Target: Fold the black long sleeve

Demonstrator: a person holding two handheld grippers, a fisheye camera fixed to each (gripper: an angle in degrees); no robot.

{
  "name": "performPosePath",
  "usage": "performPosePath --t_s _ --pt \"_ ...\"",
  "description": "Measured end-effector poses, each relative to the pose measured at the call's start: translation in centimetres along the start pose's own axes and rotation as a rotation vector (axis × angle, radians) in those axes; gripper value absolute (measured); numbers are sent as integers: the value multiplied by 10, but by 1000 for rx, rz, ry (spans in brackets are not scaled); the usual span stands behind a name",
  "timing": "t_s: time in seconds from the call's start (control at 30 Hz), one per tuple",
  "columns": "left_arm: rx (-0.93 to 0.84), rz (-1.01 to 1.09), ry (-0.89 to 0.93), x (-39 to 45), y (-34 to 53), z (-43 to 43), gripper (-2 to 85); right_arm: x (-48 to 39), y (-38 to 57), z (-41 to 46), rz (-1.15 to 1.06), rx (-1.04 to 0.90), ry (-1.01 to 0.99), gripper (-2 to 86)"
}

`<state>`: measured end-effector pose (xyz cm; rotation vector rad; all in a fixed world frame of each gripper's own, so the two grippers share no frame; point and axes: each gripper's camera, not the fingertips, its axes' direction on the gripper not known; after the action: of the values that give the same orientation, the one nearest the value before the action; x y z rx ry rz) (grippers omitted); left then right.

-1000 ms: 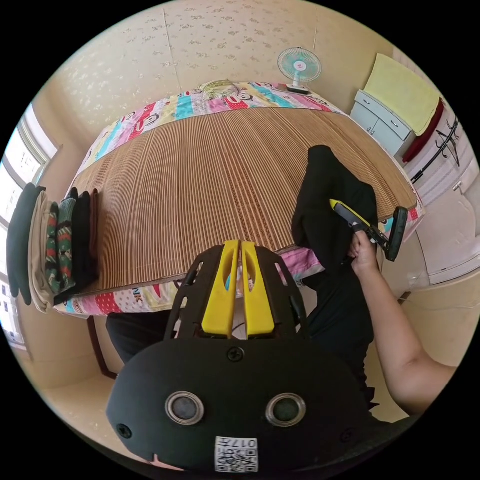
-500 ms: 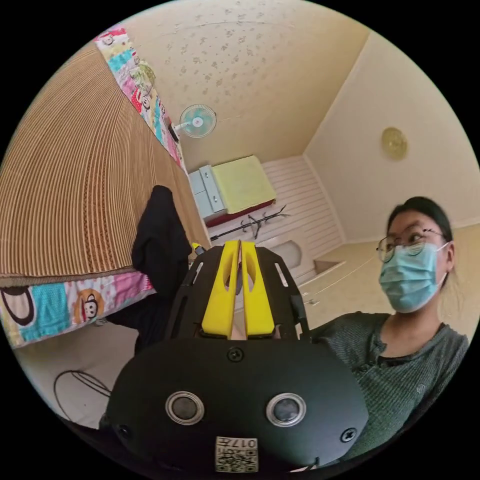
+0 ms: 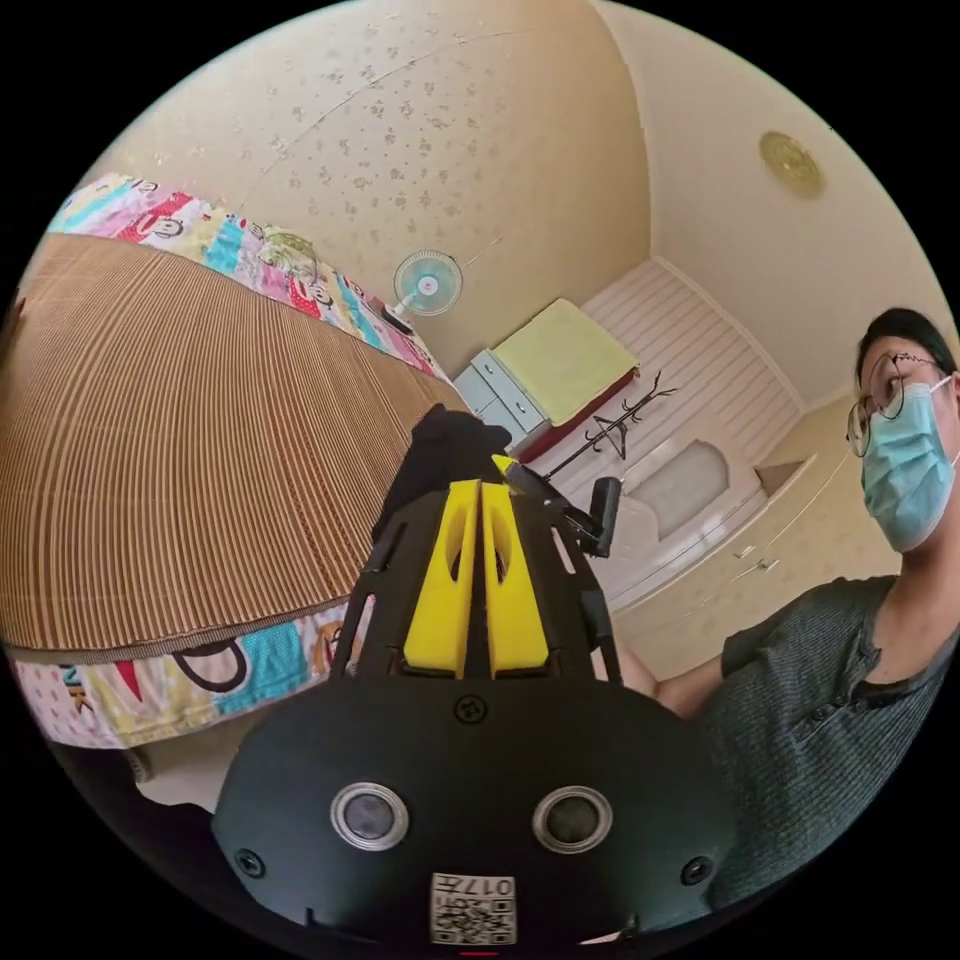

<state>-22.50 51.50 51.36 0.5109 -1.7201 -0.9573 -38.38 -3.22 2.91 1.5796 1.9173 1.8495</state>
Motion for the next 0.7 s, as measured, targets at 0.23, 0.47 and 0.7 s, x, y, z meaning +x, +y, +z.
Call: performPosePath --t_s 0.23,0.47,0.7 --pt "-55 -189 36 -42 -17 27 19 -77 67 51 -63 -127 -262 36" --pt "-233 -100 25 -25 -65 97 150 -85 113 43 -75 -204 -292 36" --pt "-476 88 -251 21 -99 223 133 -91 139 35 -89 -208 -271 38"
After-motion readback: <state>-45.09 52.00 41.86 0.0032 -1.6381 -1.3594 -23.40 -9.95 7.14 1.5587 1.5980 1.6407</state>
